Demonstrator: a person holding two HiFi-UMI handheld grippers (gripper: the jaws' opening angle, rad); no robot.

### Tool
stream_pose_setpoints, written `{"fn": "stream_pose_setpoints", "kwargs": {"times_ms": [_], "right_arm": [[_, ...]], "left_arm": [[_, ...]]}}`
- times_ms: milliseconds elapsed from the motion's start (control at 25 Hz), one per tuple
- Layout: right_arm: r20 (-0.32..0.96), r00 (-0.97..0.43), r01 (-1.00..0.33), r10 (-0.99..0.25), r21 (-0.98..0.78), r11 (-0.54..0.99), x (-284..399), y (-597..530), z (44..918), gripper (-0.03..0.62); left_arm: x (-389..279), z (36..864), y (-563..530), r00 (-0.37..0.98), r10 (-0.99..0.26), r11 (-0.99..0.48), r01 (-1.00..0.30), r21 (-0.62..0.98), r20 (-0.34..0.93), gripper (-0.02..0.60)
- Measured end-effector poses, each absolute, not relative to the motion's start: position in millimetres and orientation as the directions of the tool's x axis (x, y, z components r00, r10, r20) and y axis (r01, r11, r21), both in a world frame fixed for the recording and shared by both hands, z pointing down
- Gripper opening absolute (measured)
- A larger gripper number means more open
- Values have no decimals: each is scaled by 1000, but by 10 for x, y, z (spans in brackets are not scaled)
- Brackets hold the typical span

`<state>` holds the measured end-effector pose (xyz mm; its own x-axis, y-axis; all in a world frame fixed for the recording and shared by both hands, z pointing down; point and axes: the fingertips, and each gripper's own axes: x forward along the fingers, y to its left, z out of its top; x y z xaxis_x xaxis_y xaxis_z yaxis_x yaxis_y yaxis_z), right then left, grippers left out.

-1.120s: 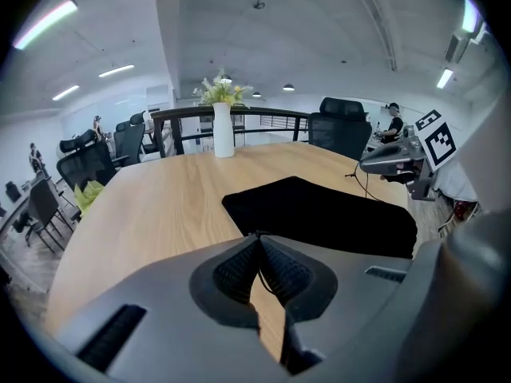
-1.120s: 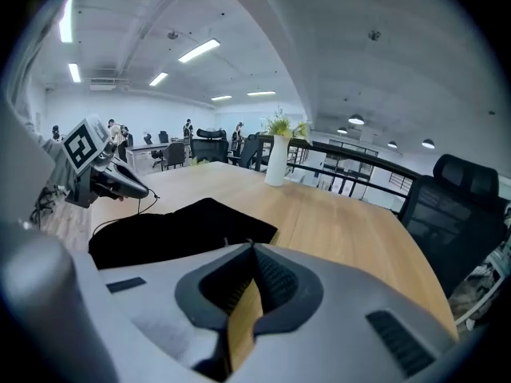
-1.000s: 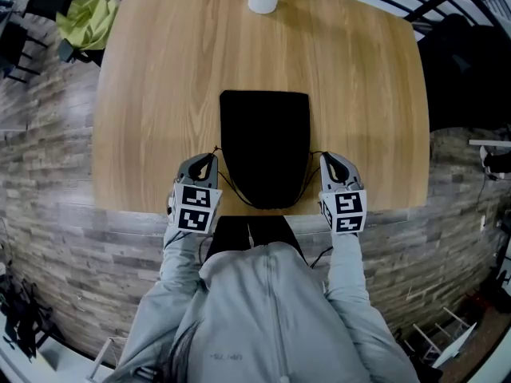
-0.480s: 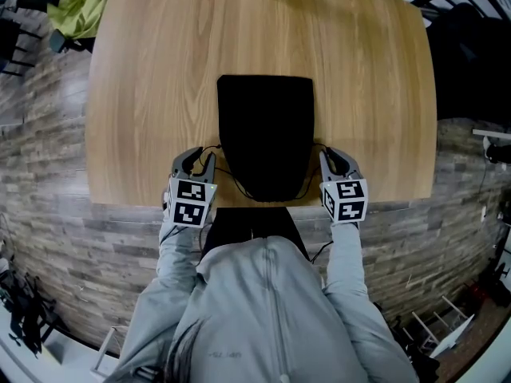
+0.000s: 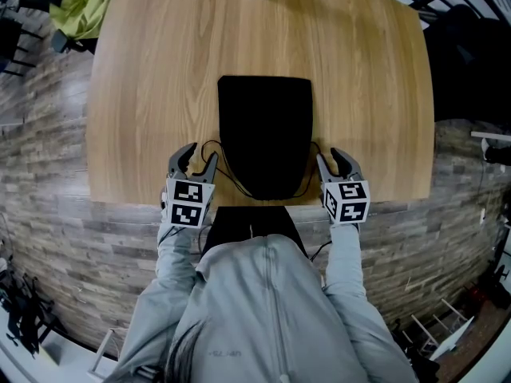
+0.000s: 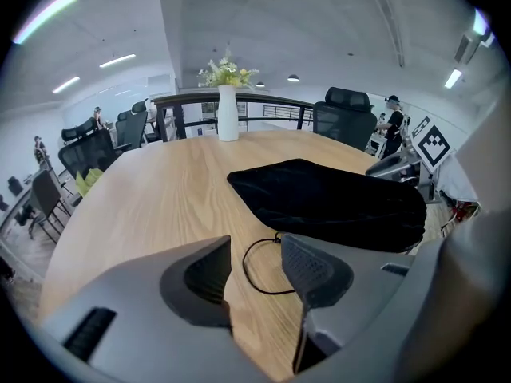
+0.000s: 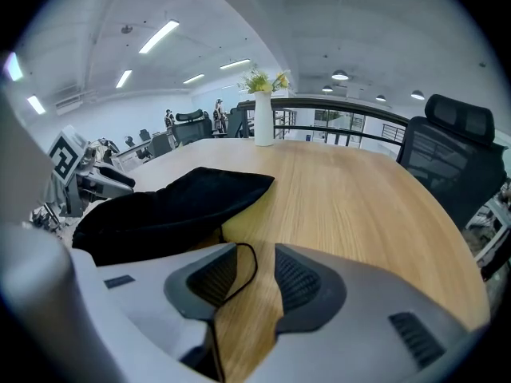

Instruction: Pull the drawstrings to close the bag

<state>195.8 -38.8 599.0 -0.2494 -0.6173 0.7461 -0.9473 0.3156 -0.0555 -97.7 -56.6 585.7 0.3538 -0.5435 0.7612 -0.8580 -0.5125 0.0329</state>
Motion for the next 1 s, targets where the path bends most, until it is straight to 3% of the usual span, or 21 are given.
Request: {"fn": "stream_pose_setpoints", "kwargs": {"times_ms": [560, 1000], "right_arm": [[665, -271, -938, -696, -18, 347, 1853, -493, 5466, 132], [475, -322, -915, -819, 67, 399, 1697, -861, 4568, 132]], "left_arm": [[-944, 5352, -733, 374, -639, -508, -861, -4, 672, 198], [-761, 4562, -1116, 435, -743, -520, -854, -28, 508, 196]]}}
